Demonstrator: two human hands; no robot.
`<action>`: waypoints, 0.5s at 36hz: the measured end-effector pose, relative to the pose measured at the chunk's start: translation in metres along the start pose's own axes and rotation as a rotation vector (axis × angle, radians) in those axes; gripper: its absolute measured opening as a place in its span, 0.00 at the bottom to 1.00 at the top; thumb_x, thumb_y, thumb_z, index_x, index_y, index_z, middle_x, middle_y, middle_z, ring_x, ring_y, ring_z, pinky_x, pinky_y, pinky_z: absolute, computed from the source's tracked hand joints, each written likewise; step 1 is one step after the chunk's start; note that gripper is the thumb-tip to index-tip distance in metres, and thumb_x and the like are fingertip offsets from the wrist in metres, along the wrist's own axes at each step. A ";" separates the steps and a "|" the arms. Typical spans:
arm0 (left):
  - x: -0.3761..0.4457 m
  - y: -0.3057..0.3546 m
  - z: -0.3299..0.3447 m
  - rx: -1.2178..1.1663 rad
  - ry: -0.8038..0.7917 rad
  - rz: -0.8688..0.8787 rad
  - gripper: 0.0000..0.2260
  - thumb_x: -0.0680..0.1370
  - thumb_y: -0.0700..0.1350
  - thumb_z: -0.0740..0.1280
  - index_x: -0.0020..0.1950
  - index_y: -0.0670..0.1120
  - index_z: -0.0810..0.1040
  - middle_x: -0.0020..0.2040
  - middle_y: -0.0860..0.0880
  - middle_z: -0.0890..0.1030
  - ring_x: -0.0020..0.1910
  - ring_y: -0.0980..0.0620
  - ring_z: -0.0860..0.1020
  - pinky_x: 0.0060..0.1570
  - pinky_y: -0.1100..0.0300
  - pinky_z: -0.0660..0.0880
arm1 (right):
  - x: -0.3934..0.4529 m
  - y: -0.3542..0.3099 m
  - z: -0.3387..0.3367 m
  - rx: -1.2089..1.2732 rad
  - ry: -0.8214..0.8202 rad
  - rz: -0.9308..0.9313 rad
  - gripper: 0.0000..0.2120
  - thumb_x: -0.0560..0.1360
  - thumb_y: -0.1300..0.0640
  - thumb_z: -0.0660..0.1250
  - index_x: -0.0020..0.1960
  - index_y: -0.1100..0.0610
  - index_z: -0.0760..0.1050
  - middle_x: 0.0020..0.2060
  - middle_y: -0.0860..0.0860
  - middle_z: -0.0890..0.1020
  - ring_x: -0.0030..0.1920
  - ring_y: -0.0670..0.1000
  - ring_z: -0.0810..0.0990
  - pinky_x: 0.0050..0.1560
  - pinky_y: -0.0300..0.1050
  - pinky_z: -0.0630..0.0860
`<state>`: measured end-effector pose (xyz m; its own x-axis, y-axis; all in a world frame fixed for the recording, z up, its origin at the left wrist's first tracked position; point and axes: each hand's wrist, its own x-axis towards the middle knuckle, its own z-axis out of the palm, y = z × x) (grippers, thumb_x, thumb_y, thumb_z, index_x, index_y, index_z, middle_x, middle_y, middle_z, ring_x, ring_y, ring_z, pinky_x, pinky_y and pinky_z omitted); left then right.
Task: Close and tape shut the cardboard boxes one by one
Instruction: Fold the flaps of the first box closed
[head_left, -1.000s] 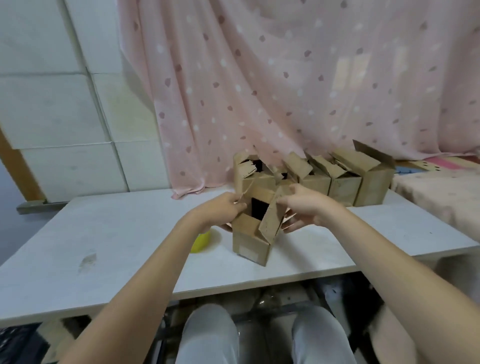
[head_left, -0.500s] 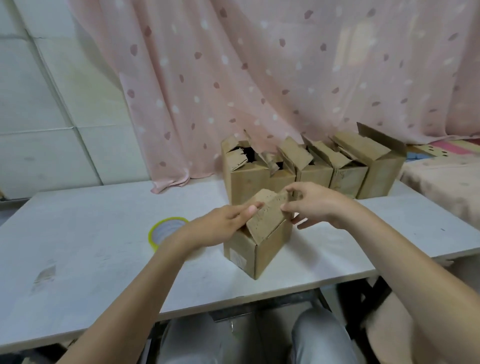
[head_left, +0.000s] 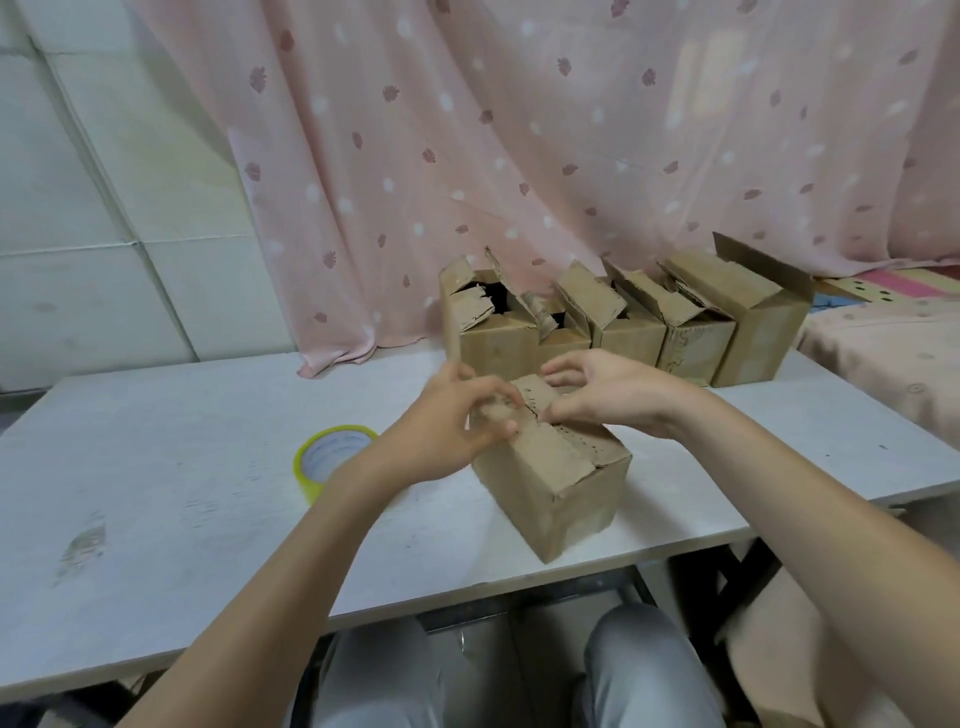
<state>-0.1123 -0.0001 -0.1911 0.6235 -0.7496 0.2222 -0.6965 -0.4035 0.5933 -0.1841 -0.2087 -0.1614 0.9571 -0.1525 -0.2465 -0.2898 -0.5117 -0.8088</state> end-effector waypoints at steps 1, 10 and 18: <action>0.001 0.000 -0.001 0.021 0.032 0.023 0.12 0.76 0.53 0.72 0.59 0.59 0.79 0.58 0.51 0.69 0.62 0.50 0.67 0.64 0.57 0.67 | 0.001 0.000 -0.001 -0.004 -0.032 -0.024 0.34 0.71 0.62 0.76 0.74 0.56 0.68 0.69 0.51 0.75 0.65 0.46 0.77 0.62 0.40 0.75; 0.004 -0.011 0.000 0.144 -0.202 0.065 0.36 0.73 0.61 0.73 0.78 0.60 0.62 0.79 0.60 0.54 0.75 0.56 0.58 0.72 0.60 0.57 | 0.012 -0.003 -0.005 -0.165 -0.027 -0.175 0.22 0.72 0.56 0.78 0.65 0.51 0.78 0.59 0.45 0.82 0.62 0.42 0.79 0.69 0.47 0.73; -0.006 -0.005 0.002 0.333 0.007 -0.025 0.32 0.69 0.63 0.75 0.67 0.50 0.71 0.71 0.52 0.62 0.71 0.51 0.60 0.69 0.55 0.60 | -0.012 -0.018 0.009 -0.461 0.242 -0.313 0.10 0.80 0.47 0.67 0.55 0.50 0.82 0.48 0.45 0.83 0.47 0.40 0.78 0.45 0.35 0.72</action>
<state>-0.1132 0.0050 -0.1968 0.6438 -0.7339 0.2169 -0.7578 -0.5721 0.3137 -0.1900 -0.1901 -0.1483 0.9859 -0.0954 0.1378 -0.0148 -0.8685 -0.4955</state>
